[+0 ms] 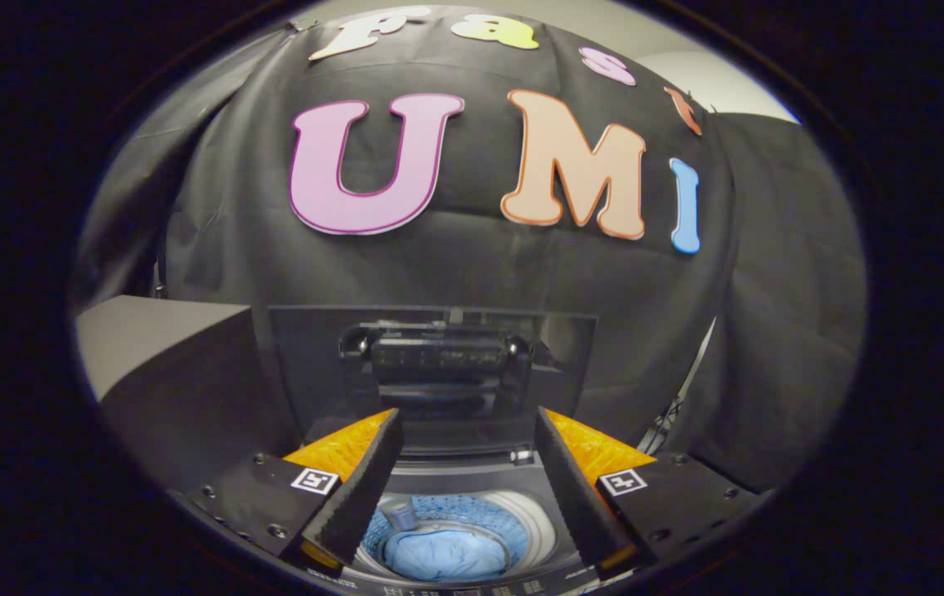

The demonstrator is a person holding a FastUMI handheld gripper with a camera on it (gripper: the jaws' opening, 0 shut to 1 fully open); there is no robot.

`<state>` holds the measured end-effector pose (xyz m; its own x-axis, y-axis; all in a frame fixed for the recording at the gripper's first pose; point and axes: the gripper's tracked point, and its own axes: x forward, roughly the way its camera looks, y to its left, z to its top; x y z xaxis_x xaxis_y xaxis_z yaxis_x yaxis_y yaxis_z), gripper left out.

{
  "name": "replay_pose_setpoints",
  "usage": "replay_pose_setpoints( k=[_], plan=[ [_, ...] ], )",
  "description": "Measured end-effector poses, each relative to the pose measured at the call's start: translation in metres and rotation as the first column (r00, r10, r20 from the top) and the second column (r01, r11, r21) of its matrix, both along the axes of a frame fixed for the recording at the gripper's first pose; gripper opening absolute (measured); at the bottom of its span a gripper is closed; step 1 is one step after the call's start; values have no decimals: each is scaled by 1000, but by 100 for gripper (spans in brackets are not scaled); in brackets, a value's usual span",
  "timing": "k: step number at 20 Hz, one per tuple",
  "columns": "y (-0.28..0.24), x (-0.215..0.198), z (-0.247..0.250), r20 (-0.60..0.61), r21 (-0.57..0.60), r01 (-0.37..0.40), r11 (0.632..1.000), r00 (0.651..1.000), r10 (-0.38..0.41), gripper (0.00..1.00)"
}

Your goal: Put the clothes into the washing machine and then close the washing machine lid.

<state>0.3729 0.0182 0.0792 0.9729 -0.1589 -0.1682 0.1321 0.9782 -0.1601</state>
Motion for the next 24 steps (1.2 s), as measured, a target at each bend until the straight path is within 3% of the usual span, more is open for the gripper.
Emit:
replay_pose_setpoints(
  k=[9,14,17,24],
  plan=[
    [36,18,81,139,86,-56,995,989,43,98],
    [60,55,124,236,6,-69,998,970,66,98],
    [59,76,141,307,-49,-22,999,951,36,98],
    [39,126,112,298,-100,30,995,955,1,97]
  ],
)
